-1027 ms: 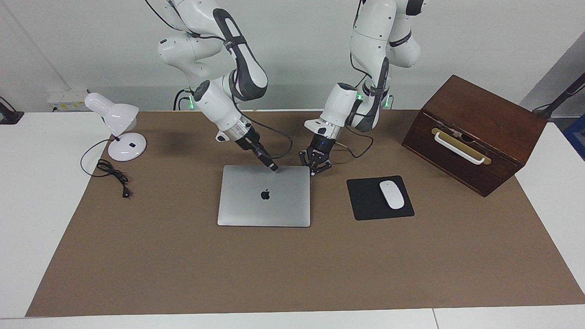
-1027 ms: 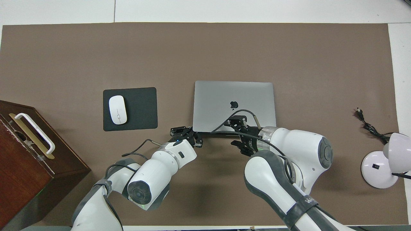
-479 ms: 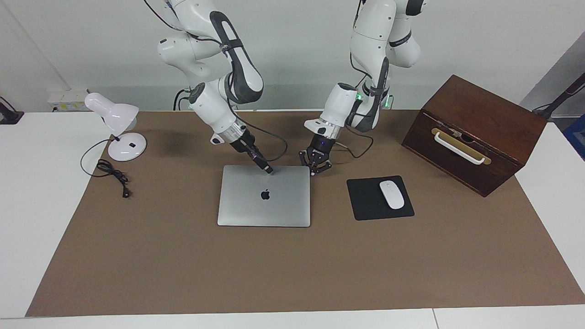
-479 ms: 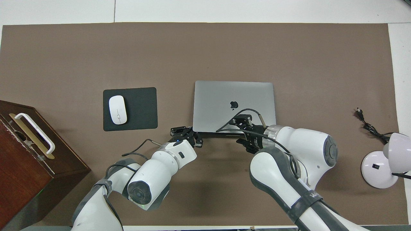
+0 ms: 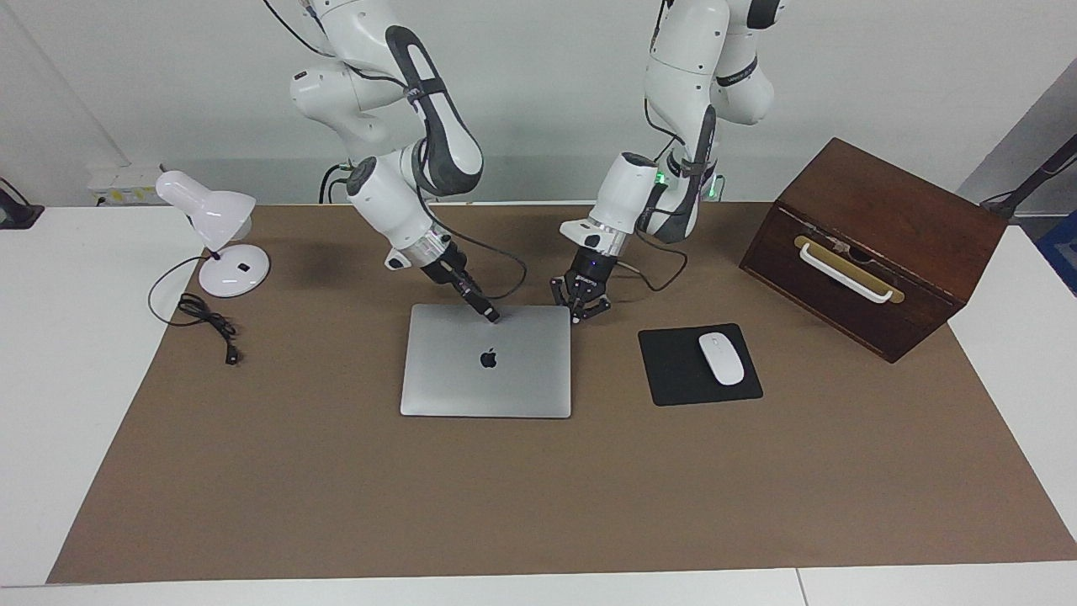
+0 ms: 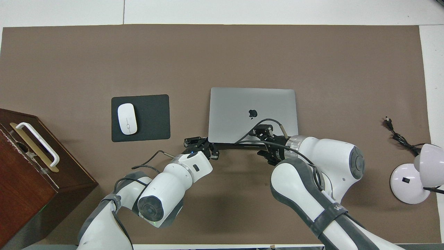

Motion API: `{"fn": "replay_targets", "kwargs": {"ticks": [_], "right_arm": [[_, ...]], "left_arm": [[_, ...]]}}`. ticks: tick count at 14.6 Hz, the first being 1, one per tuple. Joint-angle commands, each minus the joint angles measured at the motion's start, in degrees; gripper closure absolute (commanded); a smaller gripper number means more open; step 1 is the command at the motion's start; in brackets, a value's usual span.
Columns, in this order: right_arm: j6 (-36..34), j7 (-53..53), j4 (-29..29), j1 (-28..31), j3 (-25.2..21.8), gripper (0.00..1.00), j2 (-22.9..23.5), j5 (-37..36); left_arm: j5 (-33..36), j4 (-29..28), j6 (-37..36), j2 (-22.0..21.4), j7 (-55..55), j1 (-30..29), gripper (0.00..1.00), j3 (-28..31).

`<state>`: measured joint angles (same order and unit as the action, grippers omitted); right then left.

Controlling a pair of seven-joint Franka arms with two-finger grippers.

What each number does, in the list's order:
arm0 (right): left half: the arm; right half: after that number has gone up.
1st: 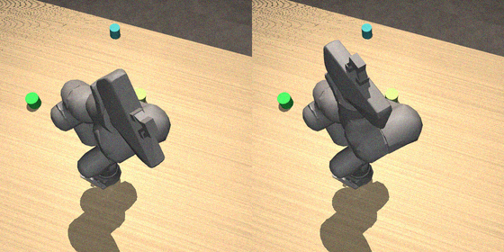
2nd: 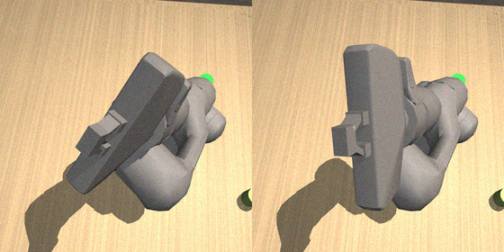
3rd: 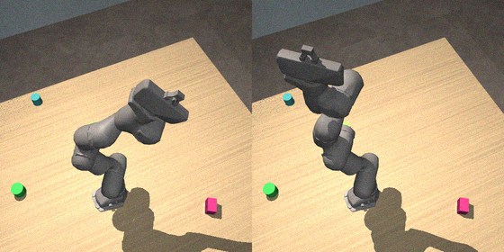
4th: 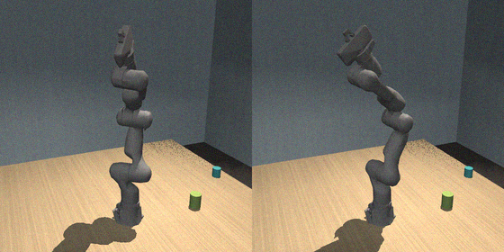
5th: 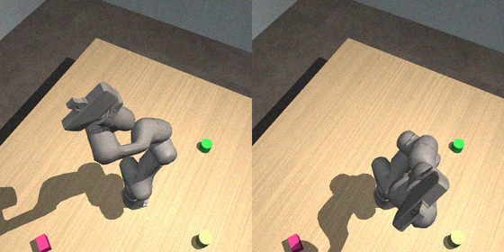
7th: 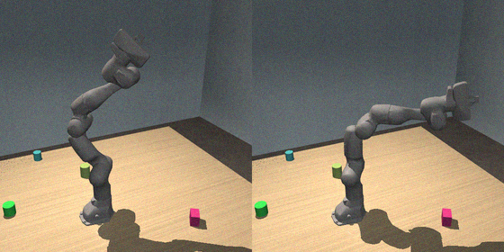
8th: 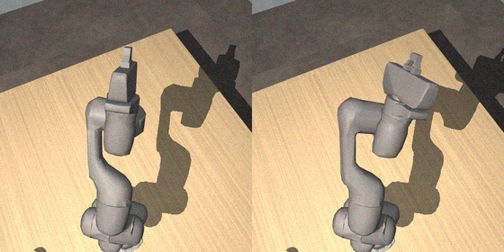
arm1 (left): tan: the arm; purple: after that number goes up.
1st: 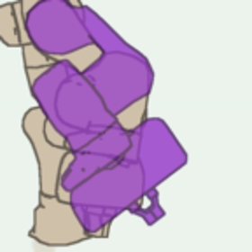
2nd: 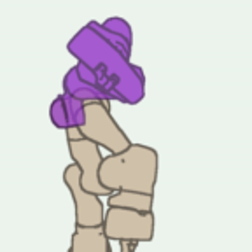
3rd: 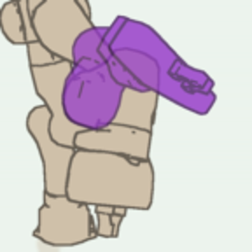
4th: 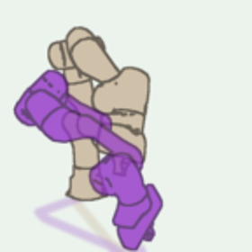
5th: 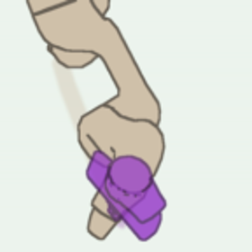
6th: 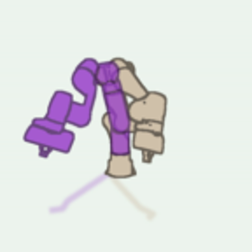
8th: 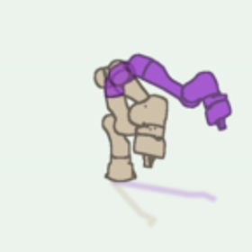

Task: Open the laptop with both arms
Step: 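Swing the lid upward and away with the right gripper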

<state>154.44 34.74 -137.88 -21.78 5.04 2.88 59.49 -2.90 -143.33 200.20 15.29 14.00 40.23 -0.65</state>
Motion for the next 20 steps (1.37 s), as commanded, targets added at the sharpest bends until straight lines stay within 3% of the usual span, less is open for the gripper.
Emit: {"fn": "replay_targets", "kwargs": {"ticks": [1,20], "right_arm": [[1.39,-4.07,0.33,1.56,0.58,0.19,0.63,1.42],[1.48,-9.61,15.79,3.93,0.40,0.19,5.20,0.98]], "left_arm": [[-0.09,1.21,0.63,4.13,-0.81,0.99,1.00,0.38],[-0.17,1.21,0.63,4.30,-1.43,0.99,1.00,0.38]]}}
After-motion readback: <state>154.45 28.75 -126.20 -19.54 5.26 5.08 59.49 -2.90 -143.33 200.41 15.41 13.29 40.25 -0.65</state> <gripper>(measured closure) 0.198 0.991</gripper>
